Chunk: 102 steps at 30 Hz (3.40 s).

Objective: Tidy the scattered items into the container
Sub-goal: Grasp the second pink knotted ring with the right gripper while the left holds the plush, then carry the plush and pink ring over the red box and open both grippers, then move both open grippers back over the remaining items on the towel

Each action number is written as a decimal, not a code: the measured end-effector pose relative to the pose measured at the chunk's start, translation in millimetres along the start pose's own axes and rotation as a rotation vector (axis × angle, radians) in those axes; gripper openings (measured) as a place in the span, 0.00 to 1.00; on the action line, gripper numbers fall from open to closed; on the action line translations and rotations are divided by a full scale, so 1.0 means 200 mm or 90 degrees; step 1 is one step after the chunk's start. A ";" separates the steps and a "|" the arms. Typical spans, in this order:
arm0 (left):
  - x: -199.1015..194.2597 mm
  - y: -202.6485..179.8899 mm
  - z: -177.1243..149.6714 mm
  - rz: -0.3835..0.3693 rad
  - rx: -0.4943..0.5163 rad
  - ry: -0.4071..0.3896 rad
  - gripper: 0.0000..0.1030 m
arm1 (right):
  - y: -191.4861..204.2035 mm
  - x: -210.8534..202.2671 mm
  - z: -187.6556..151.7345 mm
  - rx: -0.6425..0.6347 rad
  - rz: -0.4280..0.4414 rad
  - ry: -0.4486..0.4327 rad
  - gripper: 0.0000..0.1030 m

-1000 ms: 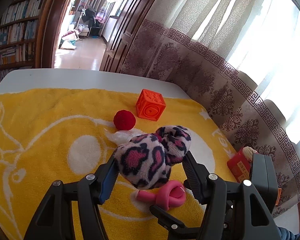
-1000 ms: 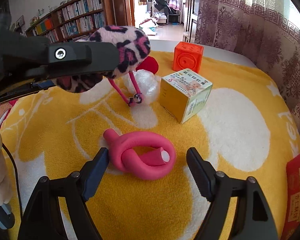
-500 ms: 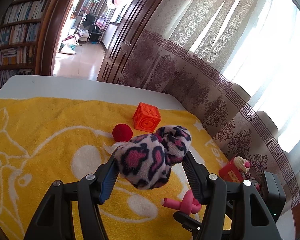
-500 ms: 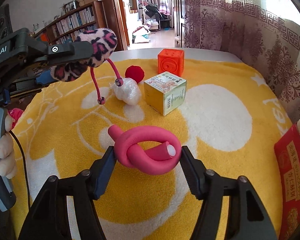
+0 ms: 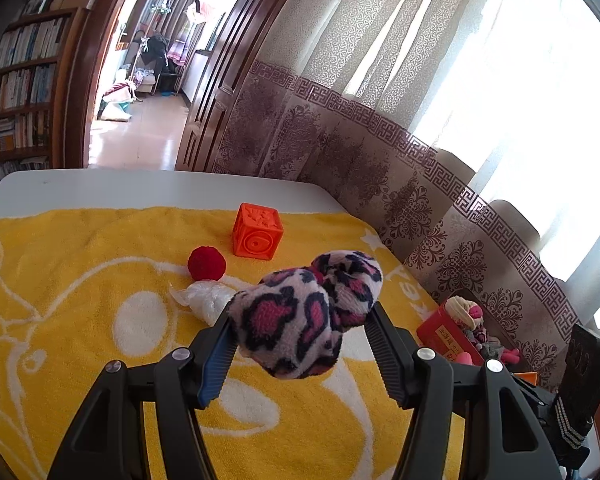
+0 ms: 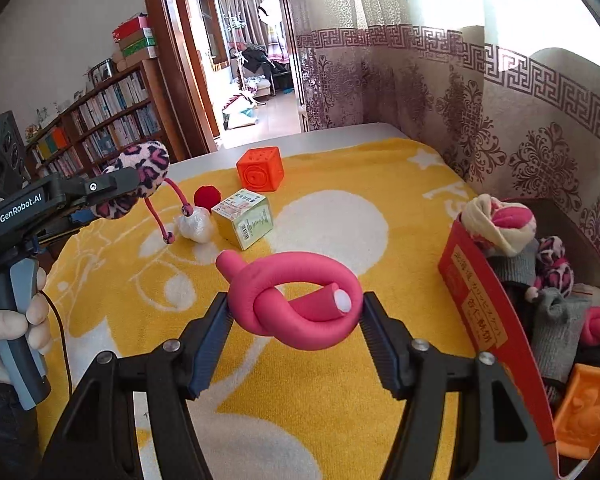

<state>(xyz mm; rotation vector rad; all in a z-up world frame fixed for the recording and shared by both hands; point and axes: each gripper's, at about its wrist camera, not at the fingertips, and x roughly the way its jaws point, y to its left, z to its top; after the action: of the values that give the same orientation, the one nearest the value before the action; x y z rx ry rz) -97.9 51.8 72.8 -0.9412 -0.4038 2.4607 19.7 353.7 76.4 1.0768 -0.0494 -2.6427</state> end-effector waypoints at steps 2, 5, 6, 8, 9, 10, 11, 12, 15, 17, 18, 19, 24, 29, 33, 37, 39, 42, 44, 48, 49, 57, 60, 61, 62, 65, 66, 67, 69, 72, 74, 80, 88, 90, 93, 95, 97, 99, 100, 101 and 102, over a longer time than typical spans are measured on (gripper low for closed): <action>0.01 -0.04 -0.01 -0.001 0.011 0.006 0.62 | -0.09 -0.07 -0.01 0.018 -0.020 -0.011 0.66; 0.03 -0.10 -0.04 -0.005 0.030 0.014 0.62 | -0.24 -0.16 -0.02 0.048 -0.058 -0.028 0.66; 0.03 -0.12 -0.05 -0.006 0.035 0.016 0.62 | -0.30 -0.19 -0.02 0.057 -0.072 -0.034 0.66; 0.04 -0.16 -0.06 -0.008 0.048 0.021 0.62 | -0.41 -0.24 -0.02 0.083 -0.101 -0.045 0.66; 0.04 -0.18 -0.07 -0.008 0.054 0.024 0.62 | -0.46 -0.26 -0.02 0.096 -0.113 -0.048 0.66; 0.05 -0.20 -0.08 -0.007 0.062 0.027 0.62 | -0.52 -0.28 -0.02 0.111 -0.126 -0.053 0.66; 0.05 -0.22 -0.09 -0.007 0.068 0.030 0.62 | -0.57 -0.30 -0.02 0.123 -0.139 -0.056 0.66; 0.05 -0.23 -0.10 -0.007 0.072 0.032 0.62 | -0.62 -0.32 -0.02 0.132 -0.152 -0.058 0.66; 0.06 -0.28 -0.11 -0.012 0.079 0.036 0.62 | -0.74 -0.34 -0.02 0.154 -0.177 -0.056 0.66; 0.06 -0.31 -0.12 -0.018 0.081 0.039 0.62 | -0.80 -0.34 0.00 0.163 -0.187 -0.054 0.66; 0.07 -0.32 -0.12 -0.022 0.083 0.040 0.62 | -0.82 -0.34 0.01 0.165 -0.191 -0.052 0.66; 0.07 -0.34 -0.13 -0.024 0.085 0.041 0.62 | -0.85 -0.32 0.02 0.168 -0.194 -0.049 0.66; 0.08 -0.42 -0.13 -0.032 0.099 0.044 0.62 | -0.94 -0.25 0.05 0.188 -0.211 -0.022 0.67; 0.12 -0.49 -0.13 -0.036 0.110 0.052 0.62 | -0.99 -0.20 0.04 0.195 -0.220 0.005 0.68; 0.16 -0.56 -0.13 -0.042 0.120 0.061 0.62 | -1.00 -0.24 0.02 0.191 -0.201 -0.010 0.75; 0.21 -0.66 -0.13 -0.056 0.136 0.069 0.62 | -1.00 -0.31 0.00 0.186 -0.207 -0.038 0.77; 0.24 -0.73 -0.13 -0.064 0.149 0.074 0.62 | -1.00 -0.34 0.00 0.184 -0.206 -0.057 0.77; 0.30 -0.83 -0.12 -0.078 0.166 0.083 0.62 | -0.99 -0.40 -0.01 0.169 -0.211 -0.088 0.77; 0.34 -0.90 -0.11 -0.086 0.175 0.087 0.62 | -0.98 -0.43 -0.02 0.157 -0.214 -0.105 0.77; 0.44 -1.05 -0.09 -0.105 0.196 0.097 0.62 | -0.99 -0.46 -0.03 0.154 -0.204 -0.130 0.77; 0.46 -1.09 -0.09 -0.110 0.202 0.100 0.62 | -1.00 -0.46 -0.03 0.155 -0.198 -0.130 0.77; 0.71 -1.36 -0.08 -0.132 0.243 0.118 0.62 | -1.07 -0.47 -0.08 0.187 -0.174 -0.136 0.77; 0.80 -1.44 -0.08 -0.138 0.258 0.126 0.62 | -1.07 -0.47 -0.09 0.186 -0.170 -0.142 0.77; 0.84 -1.46 -0.09 -0.137 0.261 0.130 0.62 | -1.07 -0.47 -0.09 0.183 -0.169 -0.143 0.77; 0.87 -1.48 -0.09 -0.137 0.261 0.134 0.63 | -1.07 -0.47 -0.09 0.181 -0.170 -0.144 0.77; 0.95 -1.49 -0.09 -0.144 0.245 0.148 0.67 | -1.07 -0.47 -0.09 0.179 -0.170 -0.144 0.77; 0.97 -1.49 -0.09 -0.147 0.236 0.153 0.71 | -1.08 -0.46 -0.09 0.182 -0.169 -0.142 0.77; 0.99 -1.48 -0.10 -0.149 0.226 0.156 0.73 | -1.09 -0.46 -0.09 0.185 -0.168 -0.140 0.77; 1.00 -1.47 -0.11 -0.151 0.219 0.158 0.73 | -1.11 -0.45 -0.10 0.193 -0.167 -0.137 0.77; 1.00 -1.44 -0.11 -0.144 0.213 0.165 0.73 | -1.12 -0.44 -0.12 0.203 -0.166 -0.133 0.77; 1.00 -1.41 -0.11 -0.141 0.206 0.167 0.73 | -1.12 -0.44 -0.12 0.202 -0.166 -0.130 0.77; 0.94 -1.32 -0.09 -0.127 0.181 0.165 0.82 | -1.06 -0.45 -0.10 0.185 -0.167 -0.134 0.77; 0.84 -1.10 -0.07 -0.090 0.124 0.141 1.00 | -0.96 -0.44 -0.05 0.167 -0.157 -0.141 0.77; 0.81 -1.02 -0.05 -0.078 0.105 0.142 1.00 | -0.91 -0.44 -0.04 0.155 -0.153 -0.143 0.77; 0.77 -0.90 -0.03 -0.063 0.079 0.140 1.00 | -0.84 -0.42 -0.01 0.137 -0.142 -0.144 0.77; 0.73 -0.82 -0.02 -0.050 0.067 0.135 1.00 | -0.78 -0.40 0.00 0.124 -0.133 -0.140 0.77; 0.69 -0.75 -0.02 -0.036 0.059 0.130 1.00 | -0.73 -0.37 0.01 0.114 -0.120 -0.133 0.77; 0.65 -0.67 -0.02 -0.022 0.051 0.127 1.00 | -0.67 -0.33 0.02 0.109 -0.098 -0.123 0.78; 0.63 -0.63 -0.01 -0.014 0.047 0.125 1.00 | -0.65 -0.31 0.03 0.106 -0.088 -0.118 0.78; 0.61 -0.59 -0.01 -0.006 0.043 0.122 1.00 | -0.61 -0.30 0.04 0.101 -0.081 -0.113 0.78; 0.59 -0.54 -0.01 0.003 0.038 0.118 1.00 | -0.58 -0.28 0.04 0.094 -0.074 -0.110 0.78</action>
<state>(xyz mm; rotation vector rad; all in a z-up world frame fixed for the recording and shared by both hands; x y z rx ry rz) -138.6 205.1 54.3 -1.1339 -0.2646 2.3502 22.5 479.8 104.2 0.9180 -0.2266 -2.8698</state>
